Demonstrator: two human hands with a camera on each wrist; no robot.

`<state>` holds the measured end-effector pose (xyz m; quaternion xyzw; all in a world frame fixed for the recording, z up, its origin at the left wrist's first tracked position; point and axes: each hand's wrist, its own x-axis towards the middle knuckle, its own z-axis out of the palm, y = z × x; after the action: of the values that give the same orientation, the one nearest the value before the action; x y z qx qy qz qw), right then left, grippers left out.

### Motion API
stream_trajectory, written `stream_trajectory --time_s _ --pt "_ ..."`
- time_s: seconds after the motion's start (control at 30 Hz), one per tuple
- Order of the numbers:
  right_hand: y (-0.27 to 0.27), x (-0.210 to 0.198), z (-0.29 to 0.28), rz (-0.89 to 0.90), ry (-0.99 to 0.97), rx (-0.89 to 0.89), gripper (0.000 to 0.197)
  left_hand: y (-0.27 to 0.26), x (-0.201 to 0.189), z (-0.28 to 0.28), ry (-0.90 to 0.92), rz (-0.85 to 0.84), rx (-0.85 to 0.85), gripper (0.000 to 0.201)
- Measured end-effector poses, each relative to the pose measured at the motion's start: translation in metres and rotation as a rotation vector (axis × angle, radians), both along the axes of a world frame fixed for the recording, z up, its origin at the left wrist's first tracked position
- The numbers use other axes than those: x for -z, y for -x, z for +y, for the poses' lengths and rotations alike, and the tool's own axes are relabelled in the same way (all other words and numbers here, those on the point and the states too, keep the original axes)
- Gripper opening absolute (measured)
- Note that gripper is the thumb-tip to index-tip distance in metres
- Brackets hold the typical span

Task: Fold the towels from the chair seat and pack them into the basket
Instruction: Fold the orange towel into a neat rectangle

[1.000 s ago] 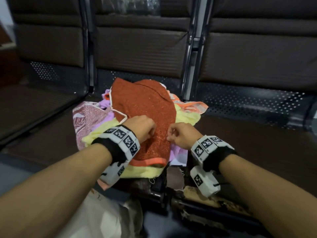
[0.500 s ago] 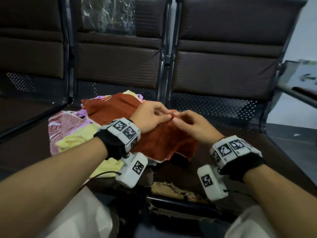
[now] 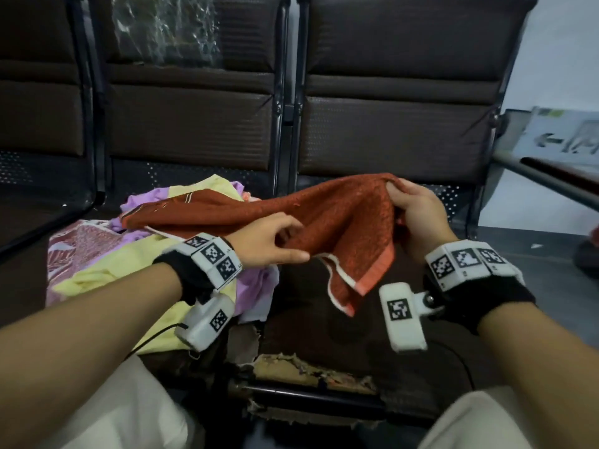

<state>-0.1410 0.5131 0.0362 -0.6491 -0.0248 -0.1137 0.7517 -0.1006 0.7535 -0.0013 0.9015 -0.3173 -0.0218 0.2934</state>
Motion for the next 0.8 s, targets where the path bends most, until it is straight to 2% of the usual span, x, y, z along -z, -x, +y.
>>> stream_trajectory --time_s 0.07,0.13,0.2,0.27,0.33,0.37,0.4,0.43,0.5,0.53,0.6,0.7,0.73,0.8 --pt "-0.002 0.002 -0.010 0.014 -0.061 0.018 0.029 -0.003 0.005 -0.002 -0.128 -0.116 0.017 0.037" --pt "-0.003 0.006 -0.014 0.018 -0.068 0.012 0.037 -0.004 0.005 -0.005 -0.104 -0.176 0.009 0.019" --pt "-0.005 0.012 -0.017 0.048 -0.028 0.037 0.035 -0.006 0.000 -0.009 -0.030 -0.173 -0.038 0.010" --pt "-0.007 0.020 -0.021 0.072 0.188 0.139 0.024 -0.008 -0.007 -0.015 0.059 -0.124 -0.073 0.005" --pt "-0.007 0.030 -0.026 0.072 0.626 0.220 0.005 -0.006 -0.018 -0.025 0.189 -0.047 -0.069 0.003" --pt "-0.005 0.033 -0.025 0.055 0.826 0.238 0.011 -0.003 -0.024 -0.032 0.252 -0.012 -0.057 0.003" --pt "-0.003 0.035 -0.023 0.022 0.922 0.227 0.025 -0.001 -0.029 -0.038 0.300 0.010 -0.045 0.005" --pt "-0.001 0.034 -0.018 -0.006 0.888 0.175 0.034 0.000 -0.034 -0.042 0.333 0.018 -0.037 0.006" --pt "0.004 0.027 -0.004 -0.023 0.615 -0.010 0.044 0.003 -0.042 -0.048 0.374 0.004 -0.049 0.008" --pt "0.004 0.025 0.001 -0.026 0.543 -0.088 0.046 0.002 -0.045 -0.048 0.395 -0.005 -0.065 0.009" --pt "0.006 0.020 0.008 -0.057 0.620 -0.148 0.039 0.000 -0.048 -0.048 0.437 -0.016 -0.099 0.013" --pt "0.002 0.020 0.013 -0.109 0.848 -0.059 0.024 -0.001 -0.046 -0.047 0.492 -0.003 -0.129 0.010" --pt "0.001 0.021 0.014 -0.119 0.826 -0.046 0.021 0.000 -0.044 -0.046 0.514 0.000 -0.126 0.009" --pt "0.001 0.020 0.013 -0.124 0.602 -0.057 0.017 0.001 -0.037 -0.042 0.598 0.011 -0.099 0.009"
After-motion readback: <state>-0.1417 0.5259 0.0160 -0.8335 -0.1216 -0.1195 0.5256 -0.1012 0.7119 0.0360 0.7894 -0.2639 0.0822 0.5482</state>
